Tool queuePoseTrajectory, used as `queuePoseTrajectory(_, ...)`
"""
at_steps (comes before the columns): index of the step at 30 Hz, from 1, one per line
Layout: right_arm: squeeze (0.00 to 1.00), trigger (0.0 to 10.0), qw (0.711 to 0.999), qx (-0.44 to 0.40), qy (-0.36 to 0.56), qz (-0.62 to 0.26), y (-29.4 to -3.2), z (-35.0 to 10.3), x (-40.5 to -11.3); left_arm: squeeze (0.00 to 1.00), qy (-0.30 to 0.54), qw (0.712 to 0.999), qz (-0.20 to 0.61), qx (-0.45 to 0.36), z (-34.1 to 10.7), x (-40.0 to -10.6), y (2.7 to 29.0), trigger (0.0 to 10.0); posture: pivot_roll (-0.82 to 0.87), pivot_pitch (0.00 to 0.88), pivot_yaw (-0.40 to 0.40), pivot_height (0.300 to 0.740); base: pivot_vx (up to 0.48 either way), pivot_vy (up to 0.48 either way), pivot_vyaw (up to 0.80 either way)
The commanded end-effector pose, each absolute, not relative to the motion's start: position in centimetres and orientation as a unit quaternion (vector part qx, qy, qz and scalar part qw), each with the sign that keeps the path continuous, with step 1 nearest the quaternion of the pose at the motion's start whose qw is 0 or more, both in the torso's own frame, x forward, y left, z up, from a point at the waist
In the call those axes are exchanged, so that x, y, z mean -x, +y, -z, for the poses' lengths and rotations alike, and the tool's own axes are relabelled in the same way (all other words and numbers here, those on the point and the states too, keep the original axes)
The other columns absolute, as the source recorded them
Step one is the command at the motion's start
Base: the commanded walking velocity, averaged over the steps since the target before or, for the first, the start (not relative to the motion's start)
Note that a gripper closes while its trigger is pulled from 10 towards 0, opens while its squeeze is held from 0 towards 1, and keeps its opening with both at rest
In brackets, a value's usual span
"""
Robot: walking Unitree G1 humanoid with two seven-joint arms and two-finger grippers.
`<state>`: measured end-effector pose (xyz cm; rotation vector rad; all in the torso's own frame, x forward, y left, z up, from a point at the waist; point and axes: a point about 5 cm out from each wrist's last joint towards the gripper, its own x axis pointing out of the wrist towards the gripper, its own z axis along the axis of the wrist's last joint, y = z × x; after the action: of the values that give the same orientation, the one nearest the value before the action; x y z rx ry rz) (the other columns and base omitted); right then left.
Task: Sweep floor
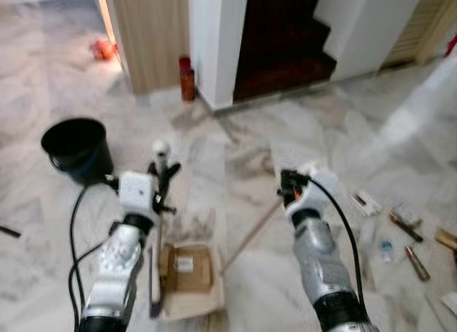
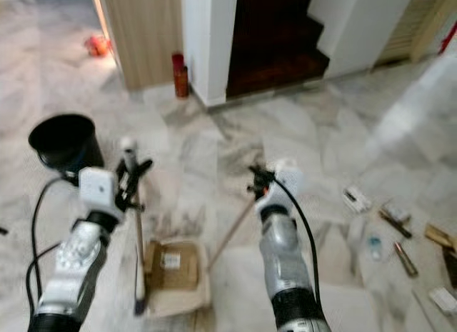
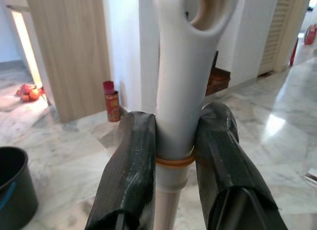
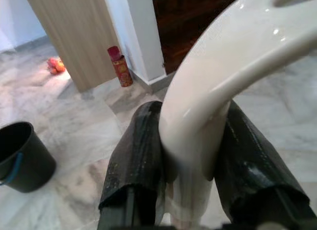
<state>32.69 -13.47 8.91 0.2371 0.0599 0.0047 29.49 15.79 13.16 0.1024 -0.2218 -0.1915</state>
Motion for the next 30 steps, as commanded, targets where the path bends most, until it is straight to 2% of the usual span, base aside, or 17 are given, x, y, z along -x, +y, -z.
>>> queuePoseTrajectory(1, 0.00, 10.0, 0.991, -0.130, 0.002, -0.013, -12.72, -10.32, -33.23, 0.00, -0.131, 0.986, 0.090, -0.052, -14.10, -29.50, 16.08, 10.0, 0.12, 0.082, -0.105, 0.740, 0.000, 0.341, 0.00)
queuePoseTrajectory(23, 0.00, 10.0, 0.993, -0.120, 0.010, -0.021, -12.51, -10.16, -33.25, 0.00, -0.122, 0.989, 0.075, -0.038, -13.98, -29.68, 16.28, 10.0, 0.11, 0.094, -0.105, 0.740, 0.000, 0.023, 0.00)
queuePoseTrajectory(30, 0.00, 10.0, 0.993, -0.116, 0.009, -0.026, -12.38, -10.19, -33.20, 0.00, -0.123, 0.989, 0.070, -0.042, -14.05, -29.68, 16.37, 10.0, 0.11, 0.099, -0.105, 0.740, 0.000, 0.000, 0.70)
